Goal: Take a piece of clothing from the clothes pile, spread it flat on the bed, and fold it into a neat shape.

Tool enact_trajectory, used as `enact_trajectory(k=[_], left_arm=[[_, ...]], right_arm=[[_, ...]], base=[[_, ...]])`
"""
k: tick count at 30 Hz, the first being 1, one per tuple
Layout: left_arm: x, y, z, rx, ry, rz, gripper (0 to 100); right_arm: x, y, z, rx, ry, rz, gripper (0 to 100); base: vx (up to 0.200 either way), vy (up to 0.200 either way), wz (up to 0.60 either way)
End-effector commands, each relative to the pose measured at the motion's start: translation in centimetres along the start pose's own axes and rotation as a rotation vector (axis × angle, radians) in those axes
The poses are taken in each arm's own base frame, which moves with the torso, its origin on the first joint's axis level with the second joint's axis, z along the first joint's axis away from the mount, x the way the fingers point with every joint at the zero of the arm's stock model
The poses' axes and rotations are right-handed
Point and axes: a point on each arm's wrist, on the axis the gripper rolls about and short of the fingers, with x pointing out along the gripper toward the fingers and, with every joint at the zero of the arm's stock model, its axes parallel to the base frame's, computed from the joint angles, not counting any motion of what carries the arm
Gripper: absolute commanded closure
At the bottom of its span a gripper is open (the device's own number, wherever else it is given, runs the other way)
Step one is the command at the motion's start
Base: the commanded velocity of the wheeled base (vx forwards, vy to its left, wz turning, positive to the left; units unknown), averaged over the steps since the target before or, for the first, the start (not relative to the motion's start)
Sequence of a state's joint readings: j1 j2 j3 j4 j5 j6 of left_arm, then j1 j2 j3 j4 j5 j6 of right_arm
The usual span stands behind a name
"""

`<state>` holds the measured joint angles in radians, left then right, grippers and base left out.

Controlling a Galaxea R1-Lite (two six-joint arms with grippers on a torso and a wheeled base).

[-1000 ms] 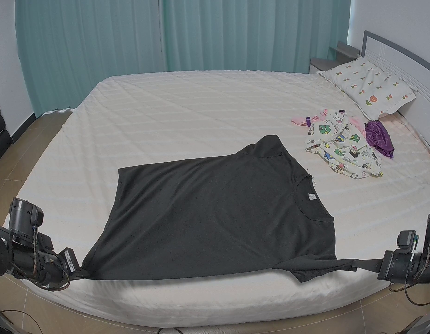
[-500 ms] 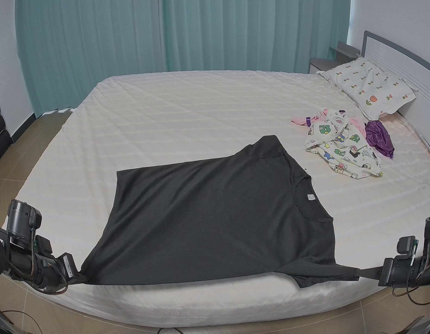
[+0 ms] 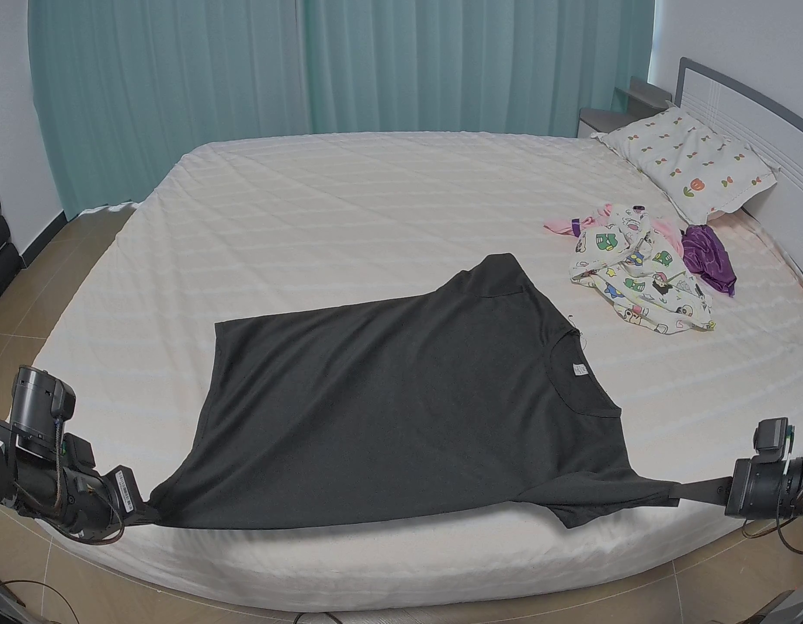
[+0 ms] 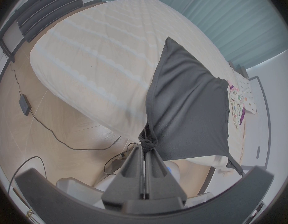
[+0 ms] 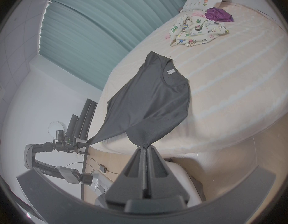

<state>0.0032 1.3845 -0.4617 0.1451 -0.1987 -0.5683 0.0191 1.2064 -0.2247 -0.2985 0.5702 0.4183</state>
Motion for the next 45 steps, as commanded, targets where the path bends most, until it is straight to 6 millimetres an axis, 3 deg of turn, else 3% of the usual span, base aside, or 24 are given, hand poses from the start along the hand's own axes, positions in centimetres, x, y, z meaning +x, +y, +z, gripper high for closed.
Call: enact_trajectory(k=[1, 9, 16, 23, 25, 45], left_arm=[[-0.3, -0.6, 0.7, -0.022, -0.030, -0.023, 100], [-1.4, -2.7, 3.5, -0.129, -0.118, -0.105, 100], [0.4, -2.6, 4.1, -0.149, -0.064, -0.060, 100], [1.8, -2.8, 5.0, -0.162, -0.063, -0.056, 100], [2.7, -3.5, 6.3, -0.213, -0.104, -0.089, 100], [6.4, -5.6, 10.9, -0.269, -0.133, -0.117, 100]], right_arm=[[0.2, 0.3, 1.1, -0.007, -0.017, 0.013, 100], [1.2, 1.6, 5.3, -0.049, -0.074, 0.037, 100], [2.4, 2.1, 8.1, -0.065, -0.097, 0.050, 100], [3.3, 2.2, 9.5, -0.069, -0.099, 0.049, 100], [4.2, 2.0, 10.5, -0.066, -0.096, 0.048, 100], [11.0, 0.5, 15.5, -0.081, -0.106, 0.020, 100]], base=[[0.000, 0.000, 0.00], [0.000, 0.000, 0.00], [0.000, 0.000, 0.00], [0.000, 0.000, 0.00], [0.000, 0.000, 0.00], [0.000, 0.000, 0.00]])
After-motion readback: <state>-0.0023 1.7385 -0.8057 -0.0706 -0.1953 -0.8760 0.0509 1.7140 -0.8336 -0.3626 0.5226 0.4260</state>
